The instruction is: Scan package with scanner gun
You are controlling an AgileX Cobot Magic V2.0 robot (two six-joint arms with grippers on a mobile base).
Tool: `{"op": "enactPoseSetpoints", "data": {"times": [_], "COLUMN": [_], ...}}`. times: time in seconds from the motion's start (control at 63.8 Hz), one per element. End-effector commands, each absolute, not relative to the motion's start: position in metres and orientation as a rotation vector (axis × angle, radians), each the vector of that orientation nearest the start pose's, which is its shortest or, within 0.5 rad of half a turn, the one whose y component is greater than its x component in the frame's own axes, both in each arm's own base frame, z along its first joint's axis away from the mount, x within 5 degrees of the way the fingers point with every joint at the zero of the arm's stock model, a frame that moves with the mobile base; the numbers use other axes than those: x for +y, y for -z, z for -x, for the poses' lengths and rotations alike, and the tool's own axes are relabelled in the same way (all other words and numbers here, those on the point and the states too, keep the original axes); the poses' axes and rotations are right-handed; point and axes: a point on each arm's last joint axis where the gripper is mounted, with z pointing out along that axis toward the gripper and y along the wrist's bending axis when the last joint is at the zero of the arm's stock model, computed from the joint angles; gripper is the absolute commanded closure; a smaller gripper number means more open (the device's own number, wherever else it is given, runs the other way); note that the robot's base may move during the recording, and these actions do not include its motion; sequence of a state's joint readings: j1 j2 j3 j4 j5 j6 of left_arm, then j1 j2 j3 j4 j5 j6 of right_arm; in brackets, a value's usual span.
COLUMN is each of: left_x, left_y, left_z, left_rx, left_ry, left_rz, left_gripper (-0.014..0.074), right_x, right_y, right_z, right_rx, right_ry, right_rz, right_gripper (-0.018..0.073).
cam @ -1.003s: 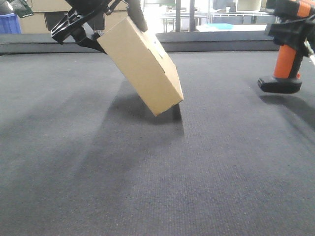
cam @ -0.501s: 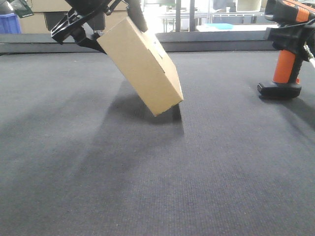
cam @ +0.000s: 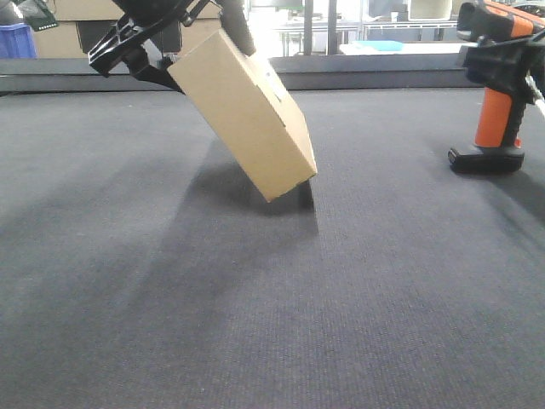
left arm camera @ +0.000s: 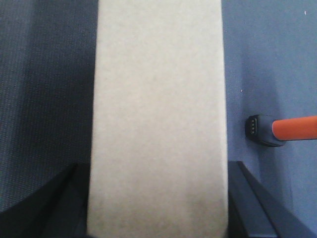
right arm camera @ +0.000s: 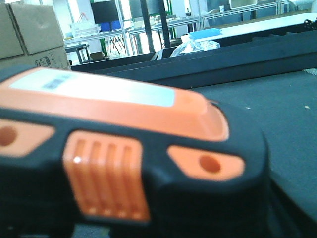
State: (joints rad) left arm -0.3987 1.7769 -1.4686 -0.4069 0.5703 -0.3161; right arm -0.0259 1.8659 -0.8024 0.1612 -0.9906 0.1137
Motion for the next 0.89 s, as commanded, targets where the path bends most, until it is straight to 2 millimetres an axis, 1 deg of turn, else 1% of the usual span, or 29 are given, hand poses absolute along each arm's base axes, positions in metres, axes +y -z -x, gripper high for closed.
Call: {"op": "enactPoseSetpoints", "data": {"times": [0.0, 0.235, 0.439, 0.517, 0.705, 0.799, 0.877], "left_x": [-0.175, -0.175, -0.175, -0.174, -0.174, -0.168, -0.154], "left_y": [-0.302, -0.3, -0.3, -0.3, -0.3, -0.299, -0.299], "left_z": [-0.37, -0.368, -0.368, -0.369, -0.369, -0.371, -0.373], "left_rx": [2.405, 2.432, 2.43, 2.43, 2.432, 2.437, 2.457], "left_ry": [0.772, 0.77, 0.77, 0.769, 0.762, 0.708, 0.651], "left_rz": [0.226, 0.221, 0.221, 0.224, 0.218, 0.195, 0.198], "left_gripper": [0.0707, 0.0707, 0.0707, 0.0707, 0.0707, 0.0707, 0.0707], "right_x": [-0.022, -0.021, -0.018, -0.018, -0.017, -0.017, -0.017], "right_y": [-0.195, -0.191, -0.186, -0.186, -0.198, -0.202, -0.204], "right_z": [-0.368, -0.366, -0.359, -0.353, -0.332, -0.323, -0.314], "right_rx": [1.506, 1.529, 1.556, 1.565, 1.55, 1.546, 1.545], "right_ry": [-0.037, -0.037, -0.044, -0.044, -0.045, -0.045, -0.045], "right_rz": [-0.28, -0.28, -0.232, -0.232, -0.231, -0.231, -0.231], "right_gripper": [-0.0012, -0.0001, -0.0001, -0.0001, -0.0001, -0.0001, -0.0001]}}
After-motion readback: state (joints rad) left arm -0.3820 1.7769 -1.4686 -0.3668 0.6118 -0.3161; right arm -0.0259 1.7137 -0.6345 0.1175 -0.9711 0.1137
